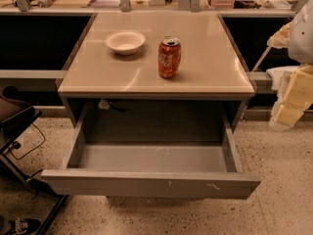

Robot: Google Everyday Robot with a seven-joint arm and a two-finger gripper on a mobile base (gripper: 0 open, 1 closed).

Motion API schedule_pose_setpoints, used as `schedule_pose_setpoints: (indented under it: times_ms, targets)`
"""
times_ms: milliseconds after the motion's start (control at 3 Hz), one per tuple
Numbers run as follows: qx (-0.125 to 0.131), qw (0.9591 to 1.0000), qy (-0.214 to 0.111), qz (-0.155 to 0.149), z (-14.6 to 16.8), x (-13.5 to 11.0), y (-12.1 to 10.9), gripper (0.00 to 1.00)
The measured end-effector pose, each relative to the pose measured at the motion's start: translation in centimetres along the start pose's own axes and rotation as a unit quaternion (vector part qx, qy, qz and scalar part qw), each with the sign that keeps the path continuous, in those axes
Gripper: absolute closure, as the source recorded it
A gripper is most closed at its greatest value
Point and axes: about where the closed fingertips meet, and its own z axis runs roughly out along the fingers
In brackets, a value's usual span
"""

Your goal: Place coke can into top drawer

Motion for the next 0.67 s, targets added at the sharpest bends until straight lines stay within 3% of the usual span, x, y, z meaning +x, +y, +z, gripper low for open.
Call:
schedule_pose_setpoints:
  times_ms: [333,667]
  targets:
    - [0.0,1.0,0.0,0.0,0.0,0.0,0.0,0.0]
    - [0.001,0.9997,-0.023,-0.01,0.3,-0.7,-1.0,0.0]
